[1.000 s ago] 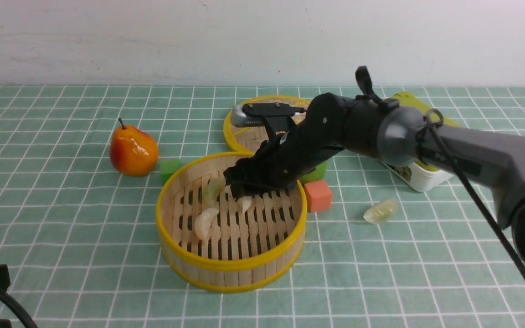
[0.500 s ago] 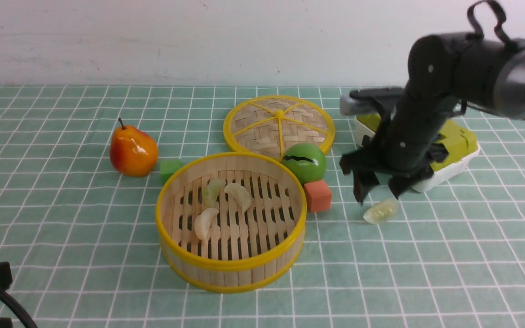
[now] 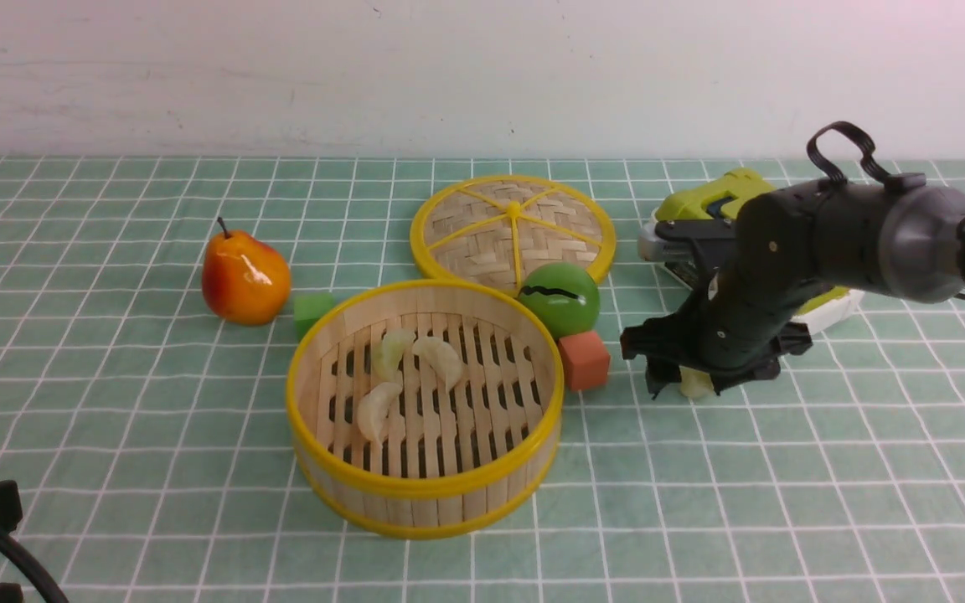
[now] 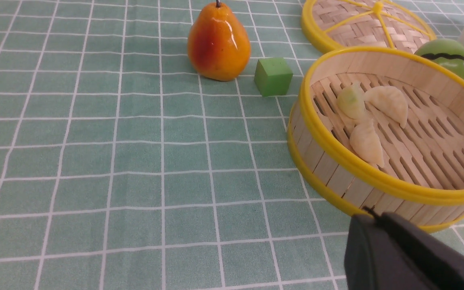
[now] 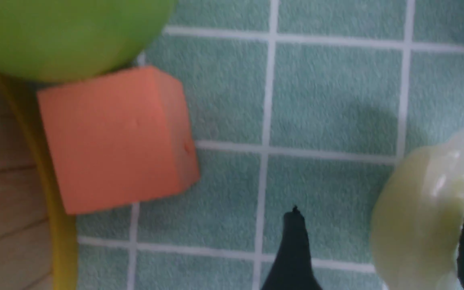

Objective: Put the dumplings into the steamer on the table with the blue tablecloth.
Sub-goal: 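Reach for and grasp a dumpling lying on the table beside the steamer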

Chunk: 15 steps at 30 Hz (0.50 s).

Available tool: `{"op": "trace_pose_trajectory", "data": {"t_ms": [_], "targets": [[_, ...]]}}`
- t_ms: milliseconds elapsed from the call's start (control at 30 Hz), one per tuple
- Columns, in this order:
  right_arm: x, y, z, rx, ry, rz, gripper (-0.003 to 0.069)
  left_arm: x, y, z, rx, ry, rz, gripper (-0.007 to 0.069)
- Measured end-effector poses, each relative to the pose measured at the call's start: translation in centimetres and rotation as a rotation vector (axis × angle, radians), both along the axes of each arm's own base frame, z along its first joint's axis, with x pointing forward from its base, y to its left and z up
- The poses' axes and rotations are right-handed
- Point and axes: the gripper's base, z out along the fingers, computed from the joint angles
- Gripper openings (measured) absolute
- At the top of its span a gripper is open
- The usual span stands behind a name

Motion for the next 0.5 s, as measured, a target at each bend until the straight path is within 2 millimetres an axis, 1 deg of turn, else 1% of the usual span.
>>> {"op": "trace_pose_trajectory", "data": {"t_ms": [233, 367, 400, 500], "targets": [[0.6, 0.2, 0.2, 0.026, -0.069, -0.003, 0.0505, 0.0, 0.0, 0.0, 0.0, 0.0, 0.0, 0.0006], [0.8, 0.3, -0.7, 0.023, -0.061, -0.003, 0.0496, 0.0, 0.0, 0.0, 0.0, 0.0, 0.0, 0.0006], [0.8, 0.3, -0.9, 0.021, -0.055, -0.003, 0.0488, 0.0, 0.0, 0.0, 0.0, 0.0, 0.0, 0.0006], [0.8, 0.2, -1.4, 0.013, -0.044, -0.002, 0.0428, 0.0, 0.0, 0.0, 0.0, 0.0, 0.0, 0.0007]]}}
